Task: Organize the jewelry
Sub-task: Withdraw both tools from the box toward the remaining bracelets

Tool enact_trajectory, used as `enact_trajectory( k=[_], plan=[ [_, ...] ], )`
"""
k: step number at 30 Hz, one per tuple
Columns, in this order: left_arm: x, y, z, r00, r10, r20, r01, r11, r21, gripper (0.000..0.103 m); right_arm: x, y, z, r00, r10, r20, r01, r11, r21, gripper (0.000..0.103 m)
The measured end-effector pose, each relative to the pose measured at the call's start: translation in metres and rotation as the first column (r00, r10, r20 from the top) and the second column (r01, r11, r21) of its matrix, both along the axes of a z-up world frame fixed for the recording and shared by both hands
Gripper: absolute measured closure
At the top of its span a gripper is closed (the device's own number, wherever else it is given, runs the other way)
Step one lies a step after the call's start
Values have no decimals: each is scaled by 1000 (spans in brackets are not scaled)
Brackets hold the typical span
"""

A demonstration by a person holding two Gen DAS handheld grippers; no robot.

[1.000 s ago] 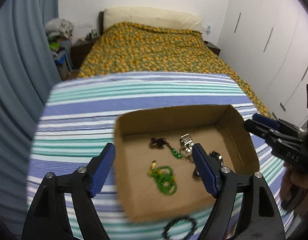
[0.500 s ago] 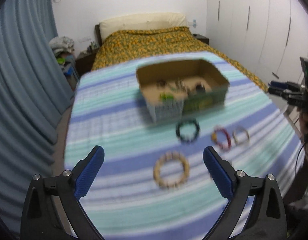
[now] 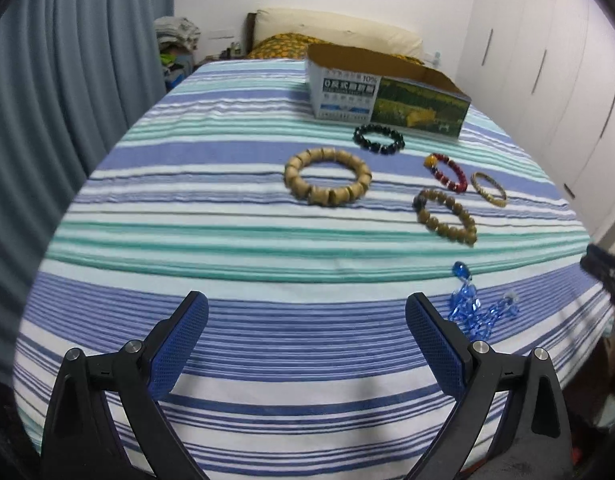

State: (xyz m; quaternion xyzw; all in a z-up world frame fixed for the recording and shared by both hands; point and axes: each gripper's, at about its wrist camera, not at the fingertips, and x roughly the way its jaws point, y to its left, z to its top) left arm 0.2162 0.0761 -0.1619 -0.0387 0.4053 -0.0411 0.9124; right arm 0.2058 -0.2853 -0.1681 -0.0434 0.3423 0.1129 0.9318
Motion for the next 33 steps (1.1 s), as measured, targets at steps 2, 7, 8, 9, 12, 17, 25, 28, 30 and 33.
enact_trajectory(
  k=[2,7,8,9,12,17,25,28,30,33],
  plan=[
    [0,-5,-10,1000,8,0,-8,1000,17,4,-4,4,-12,1000,-1,-18,1,1000,1,43],
    [7,-11,-29,999,-1,-45,1,1000,13,4,-5,9,-33,999,-2,-46,3,1000,25,43],
    [7,-12,-32,999,0,-52,1,1000,11,4,-4,10,-37,999,-5,-51,6,1000,28,43],
    [8,-13,-35,998,3,-62,-2,1000,17,4,-2,9,-41,998,-9,-61,11,1000,29,43],
    [5,-21,-40,999,4,-51,1,995,95,3,-2,9,-47,998,-17,-59,18,999,32,42],
    [-2,-22,-43,1000,24,-16,-22,995,97,0,-5,14,-49,999,-13,-31,14,1000,4,39],
    [-6,-21,-44,1000,21,14,-22,995,98,0,-10,18,-52,999,-33,11,33,999,-1,36],
    [-5,-21,-44,1000,20,15,-21,995,98,0,-11,18,-52,999,-41,18,41,999,0,35],
    [-6,-21,-43,1000,20,14,-21,995,99,0,-11,18,-52,999,-45,17,45,999,-1,35],
    [-6,-21,-43,1000,19,15,-20,995,98,0,-9,18,-49,999,-51,-12,51,999,0,35]
  ],
)
